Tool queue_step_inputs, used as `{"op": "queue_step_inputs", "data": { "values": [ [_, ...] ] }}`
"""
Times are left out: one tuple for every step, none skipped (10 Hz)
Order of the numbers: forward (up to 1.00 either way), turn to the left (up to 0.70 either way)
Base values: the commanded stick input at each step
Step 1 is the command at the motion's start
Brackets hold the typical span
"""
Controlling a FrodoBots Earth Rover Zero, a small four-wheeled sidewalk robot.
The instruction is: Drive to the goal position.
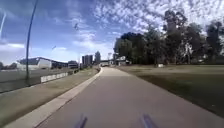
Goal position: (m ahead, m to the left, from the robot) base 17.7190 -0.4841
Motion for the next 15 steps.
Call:
{"op": "queue_step_inputs", "data": {
  "values": [
    [0.70, -0.35],
    [0.70, -0.35],
    [0.70, -0.35],
    [0.70, -0.15],
    [0.70, 0.00],
    [0.70, 0.00],
    [0.70, 0.00],
    [0.70, 0.00],
    [0.70, 0.00],
    [0.70, 0.00],
    [0.70, 0.00],
    [0.70, 0.00],
    [0.70, 0.00],
    [0.70, 0.00],
    [0.70, 0.00]
  ]
}}
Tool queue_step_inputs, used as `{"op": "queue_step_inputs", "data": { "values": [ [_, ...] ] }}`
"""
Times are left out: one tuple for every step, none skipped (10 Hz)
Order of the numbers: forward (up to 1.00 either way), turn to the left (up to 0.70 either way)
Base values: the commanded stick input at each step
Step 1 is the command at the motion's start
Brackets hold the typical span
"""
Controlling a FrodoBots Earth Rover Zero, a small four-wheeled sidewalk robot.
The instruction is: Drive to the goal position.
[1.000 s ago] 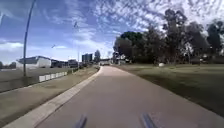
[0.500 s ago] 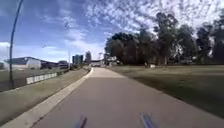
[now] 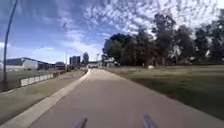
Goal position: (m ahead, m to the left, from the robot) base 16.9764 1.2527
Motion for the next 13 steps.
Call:
{"op": "queue_step_inputs", "data": {
  "values": [
    [0.70, 0.00],
    [0.70, 0.00],
    [0.70, 0.00],
    [0.70, 0.00],
    [0.70, 0.00],
    [0.70, 0.00],
    [0.70, 0.00],
    [0.70, 0.00],
    [0.70, 0.00],
    [0.70, 0.00],
    [0.70, 0.00],
    [0.70, 0.00],
    [0.70, 0.00]
  ]
}}
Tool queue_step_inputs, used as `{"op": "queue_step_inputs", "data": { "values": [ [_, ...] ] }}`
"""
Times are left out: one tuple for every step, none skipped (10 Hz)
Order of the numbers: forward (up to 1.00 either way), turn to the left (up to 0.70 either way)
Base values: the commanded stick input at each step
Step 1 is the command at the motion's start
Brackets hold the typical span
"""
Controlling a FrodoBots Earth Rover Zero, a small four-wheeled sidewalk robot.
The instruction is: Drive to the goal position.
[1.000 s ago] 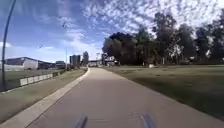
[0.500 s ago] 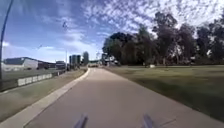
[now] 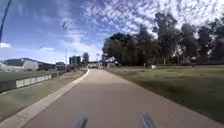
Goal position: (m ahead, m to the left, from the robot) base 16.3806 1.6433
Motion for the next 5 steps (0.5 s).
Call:
{"op": "queue_step_inputs", "data": {
  "values": [
    [0.70, 0.00],
    [0.73, 0.00],
    [0.85, 0.00],
    [0.85, 0.00],
    [1.00, 0.00]
  ]
}}
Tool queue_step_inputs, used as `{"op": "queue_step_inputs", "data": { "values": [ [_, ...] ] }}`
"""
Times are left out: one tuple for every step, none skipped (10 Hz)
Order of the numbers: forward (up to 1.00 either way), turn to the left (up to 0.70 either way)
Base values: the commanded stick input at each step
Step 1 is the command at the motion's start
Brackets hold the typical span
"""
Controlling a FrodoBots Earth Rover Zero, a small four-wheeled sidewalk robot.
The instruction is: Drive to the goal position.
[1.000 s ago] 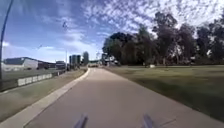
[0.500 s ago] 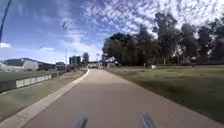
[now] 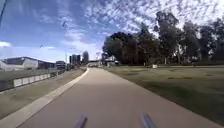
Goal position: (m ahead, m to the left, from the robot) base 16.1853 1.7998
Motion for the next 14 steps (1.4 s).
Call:
{"op": "queue_step_inputs", "data": {
  "values": [
    [1.00, 0.00],
    [1.00, 0.00],
    [1.00, 0.00],
    [1.00, 0.00],
    [1.00, 0.00],
    [1.00, 0.00],
    [1.00, 0.00],
    [1.00, 0.00],
    [1.00, 0.00],
    [1.00, 0.00],
    [1.00, 0.26],
    [1.00, 0.40],
    [1.00, 0.00],
    [1.00, 0.00]
  ]
}}
